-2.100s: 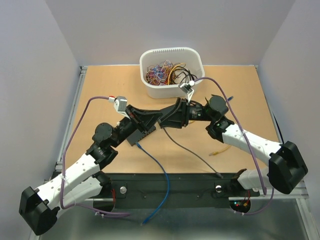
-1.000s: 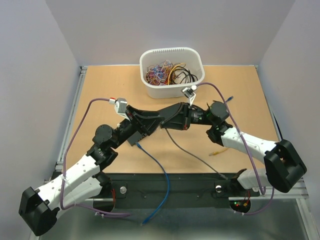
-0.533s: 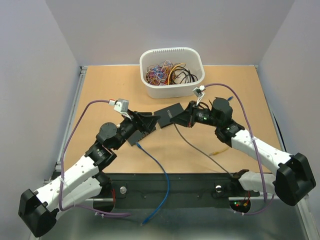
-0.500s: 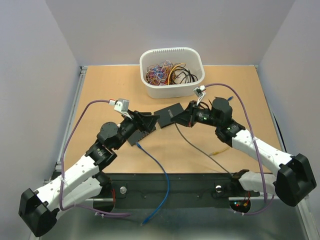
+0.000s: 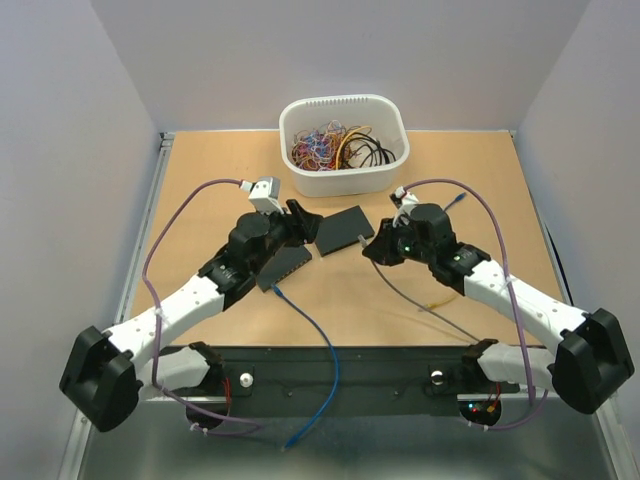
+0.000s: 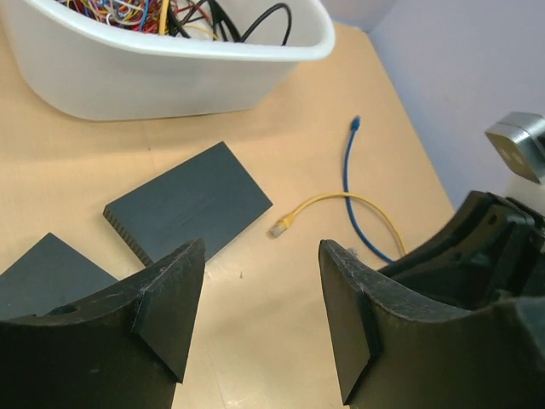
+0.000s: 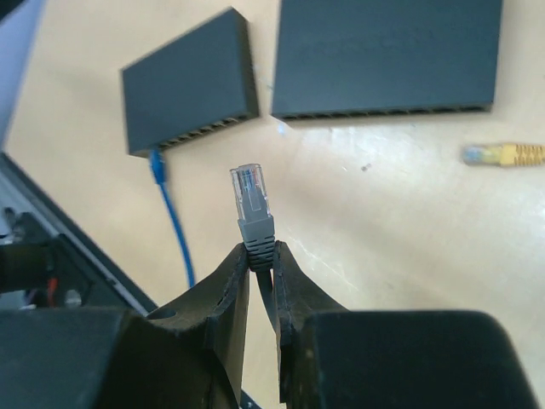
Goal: Insert the plug into the switch port
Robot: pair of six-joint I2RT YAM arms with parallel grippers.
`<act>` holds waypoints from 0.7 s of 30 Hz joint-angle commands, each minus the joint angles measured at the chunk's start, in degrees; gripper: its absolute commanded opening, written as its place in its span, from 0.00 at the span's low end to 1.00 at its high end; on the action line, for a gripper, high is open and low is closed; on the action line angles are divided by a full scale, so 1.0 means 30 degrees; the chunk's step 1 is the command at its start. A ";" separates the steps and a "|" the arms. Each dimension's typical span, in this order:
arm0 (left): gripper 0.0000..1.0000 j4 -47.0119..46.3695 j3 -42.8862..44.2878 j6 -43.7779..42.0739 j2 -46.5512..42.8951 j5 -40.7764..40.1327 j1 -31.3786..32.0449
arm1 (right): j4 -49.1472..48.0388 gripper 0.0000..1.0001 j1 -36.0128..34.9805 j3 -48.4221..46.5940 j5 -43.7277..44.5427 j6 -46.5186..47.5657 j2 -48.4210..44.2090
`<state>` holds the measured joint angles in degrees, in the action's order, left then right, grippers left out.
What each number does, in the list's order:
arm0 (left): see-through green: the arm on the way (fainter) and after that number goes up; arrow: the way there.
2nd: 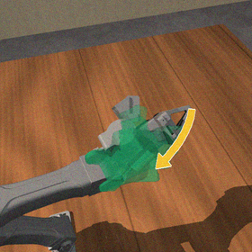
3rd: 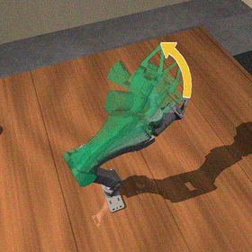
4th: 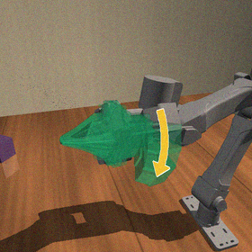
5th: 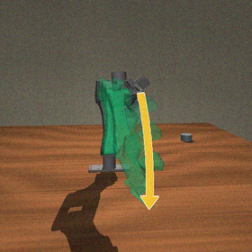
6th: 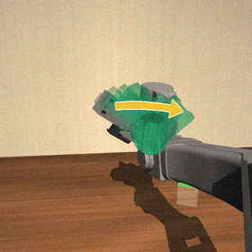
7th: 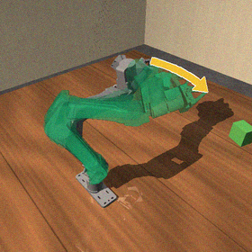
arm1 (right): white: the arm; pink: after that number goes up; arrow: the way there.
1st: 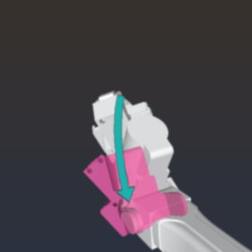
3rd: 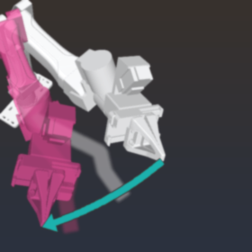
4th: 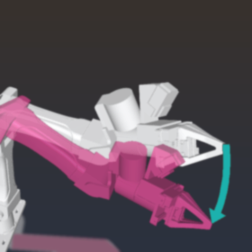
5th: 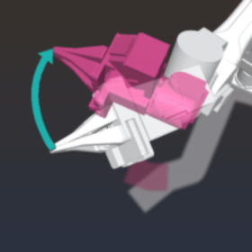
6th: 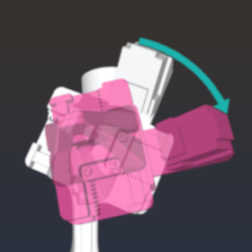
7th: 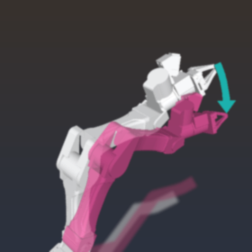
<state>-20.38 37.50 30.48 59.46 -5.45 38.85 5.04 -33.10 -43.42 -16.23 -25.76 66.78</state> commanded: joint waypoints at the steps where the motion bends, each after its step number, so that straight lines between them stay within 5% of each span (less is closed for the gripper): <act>1: 0.66 -0.1144 0.1124 -0.0316 0.2347 0.0993 -0.0993 | 0.1834 0.00 -0.1092 -0.0818 0.3354 0.1144 0.0644; 10: 0.63 -0.6032 0.1416 -0.0635 0.7126 0.6559 -0.3749 | 0.2598 0.01 -0.2061 -0.1142 0.5908 0.1145 0.3371; 21: 0.62 -0.6070 0.5780 -0.2395 1.3867 0.8468 -0.4805 | 0.2744 0.00 -0.3028 -0.2255 0.6786 0.1467 0.5717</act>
<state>-37.01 50.22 26.79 97.25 16.84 25.78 13.43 -40.99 -47.27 1.96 -22.17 83.44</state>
